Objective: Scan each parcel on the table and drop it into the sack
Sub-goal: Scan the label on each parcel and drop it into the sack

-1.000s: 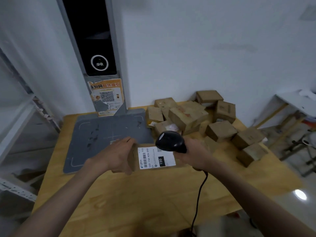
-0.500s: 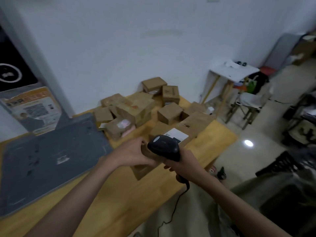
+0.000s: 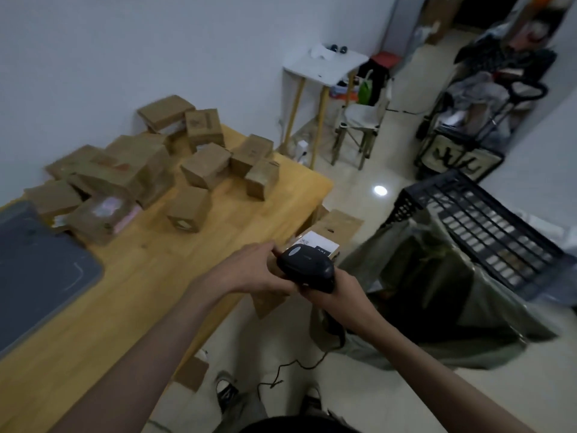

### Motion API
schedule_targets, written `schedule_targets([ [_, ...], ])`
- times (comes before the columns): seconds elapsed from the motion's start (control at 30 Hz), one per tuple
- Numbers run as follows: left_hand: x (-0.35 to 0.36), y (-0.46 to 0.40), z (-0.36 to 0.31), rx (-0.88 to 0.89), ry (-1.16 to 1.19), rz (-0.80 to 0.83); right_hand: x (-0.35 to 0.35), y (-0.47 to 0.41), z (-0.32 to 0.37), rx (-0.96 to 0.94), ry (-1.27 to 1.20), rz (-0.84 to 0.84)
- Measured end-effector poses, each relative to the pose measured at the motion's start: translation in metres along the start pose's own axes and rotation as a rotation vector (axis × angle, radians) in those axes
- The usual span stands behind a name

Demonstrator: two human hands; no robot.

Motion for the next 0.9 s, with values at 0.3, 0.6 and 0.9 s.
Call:
schedule_targets([
  [0.3,0.046,-0.054,-0.057,0.173,-0.038,0.253,-0.035,0.026,-0.061,0.280,-0.098,-0.176],
  [0.6,0.098,-0.106,-0.086,0.278,-0.114,0.428,-0.039,0.040,-0.102,0.499,-0.225,-0.360],
  [0.9,0.157,-0.172,-0.127,0.272,-0.176,0.564,-0.074,0.021,-0.162,0.629,-0.268,-0.384],
])
Point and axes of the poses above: each hand's wrist, its own y-axis away from the middle knuckle, its own x-axis out of the palm, z = x × y, the point moved 2 cm from there along -y, towards the middle knuckle, and after that the axes turned 3 degrees about -z, right-handed, at the moved point
